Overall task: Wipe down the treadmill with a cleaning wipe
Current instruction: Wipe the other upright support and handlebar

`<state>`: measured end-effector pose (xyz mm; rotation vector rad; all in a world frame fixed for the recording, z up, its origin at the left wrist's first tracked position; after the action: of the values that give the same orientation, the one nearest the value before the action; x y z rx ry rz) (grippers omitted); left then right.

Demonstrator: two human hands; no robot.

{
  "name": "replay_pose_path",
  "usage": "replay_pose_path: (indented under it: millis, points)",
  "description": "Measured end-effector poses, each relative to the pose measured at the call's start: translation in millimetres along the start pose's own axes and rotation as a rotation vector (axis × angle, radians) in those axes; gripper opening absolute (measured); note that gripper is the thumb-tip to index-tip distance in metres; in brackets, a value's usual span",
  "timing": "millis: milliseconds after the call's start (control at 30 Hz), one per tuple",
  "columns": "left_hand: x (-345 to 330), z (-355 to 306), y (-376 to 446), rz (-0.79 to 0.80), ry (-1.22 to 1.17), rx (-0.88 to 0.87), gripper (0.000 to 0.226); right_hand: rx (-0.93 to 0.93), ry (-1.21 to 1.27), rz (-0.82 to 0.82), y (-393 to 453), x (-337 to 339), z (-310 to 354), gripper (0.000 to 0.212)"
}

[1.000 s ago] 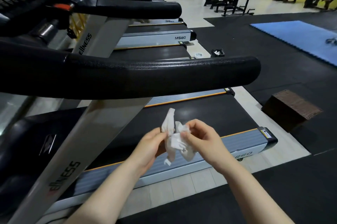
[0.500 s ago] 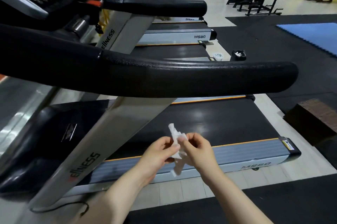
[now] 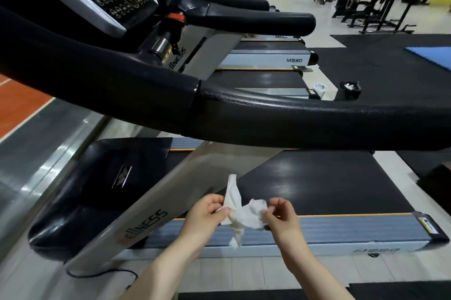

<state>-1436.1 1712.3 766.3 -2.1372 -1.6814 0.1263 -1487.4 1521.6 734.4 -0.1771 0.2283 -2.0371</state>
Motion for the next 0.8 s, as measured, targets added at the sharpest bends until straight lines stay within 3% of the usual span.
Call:
replay_pose_path:
  millis: [100,167,300,367,433,533,800]
  points:
    - [13.5,4.4,0.4,-0.042,0.026,-0.014,0.012,0.243,-0.223,-0.156,-11.1,-10.0,17.8,0.032]
    - [20.7,4.6,0.0,-0.072,0.027,-0.045,0.011,0.359,-0.273,-0.165,-23.3,-22.9,28.8,0.027]
    - [29.2,3.6,-0.1,-0.021,0.0,-0.073,0.013,0.057,-0.13,0.285,-42.4,-71.3,21.2,0.021]
    - [36.5,2.8,0.4,0.019,0.056,-0.091,0.016,0.001,-0.049,0.369,-44.2,-84.3,19.5,0.019]
    - [47.4,2.7,3.4,0.036,0.152,-0.144,0.021,0.042,-0.042,0.332,-39.3,-87.4,21.7,0.007]
    - [68.7,-6.0,6.1,-0.008,0.268,-0.239,0.027,0.179,-0.138,0.283,-28.0,-87.8,36.8,0.009]
    - [128.6,-87.5,-26.1,-0.141,0.317,-0.581,0.024,0.444,-0.23,0.268,-27.1,-93.3,140.7,0.045]
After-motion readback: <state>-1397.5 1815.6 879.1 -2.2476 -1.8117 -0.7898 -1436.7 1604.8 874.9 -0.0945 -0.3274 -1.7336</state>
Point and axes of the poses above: each hand's wrist, its own y-axis towards the middle knuckle, its own x-axis out of the back of the hand, z = x × y, the point moved 4 cm from there along y, towards the middle knuckle, and after that the axes turned 4 degrees about x, right-handed, at the moved point
